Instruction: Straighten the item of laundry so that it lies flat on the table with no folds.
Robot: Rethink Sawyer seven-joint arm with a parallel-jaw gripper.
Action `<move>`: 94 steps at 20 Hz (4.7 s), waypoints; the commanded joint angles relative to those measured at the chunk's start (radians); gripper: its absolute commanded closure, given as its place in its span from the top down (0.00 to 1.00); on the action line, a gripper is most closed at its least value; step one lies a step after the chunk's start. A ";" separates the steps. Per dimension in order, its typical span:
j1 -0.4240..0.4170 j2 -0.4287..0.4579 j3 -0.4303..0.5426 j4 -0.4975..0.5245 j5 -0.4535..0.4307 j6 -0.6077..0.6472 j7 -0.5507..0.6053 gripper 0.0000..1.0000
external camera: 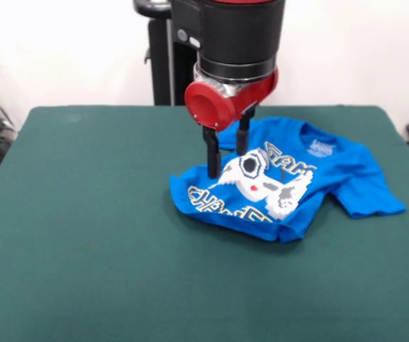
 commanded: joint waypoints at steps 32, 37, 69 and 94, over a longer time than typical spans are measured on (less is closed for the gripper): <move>0.025 0.222 0.136 -0.121 0.151 0.072 -0.013 1.00; 0.021 0.233 0.119 -0.134 0.146 0.062 0.002 1.00; 0.038 0.171 0.101 -0.116 0.144 -0.012 0.026 1.00; 0.049 0.248 0.100 -0.132 0.129 0.006 -0.010 1.00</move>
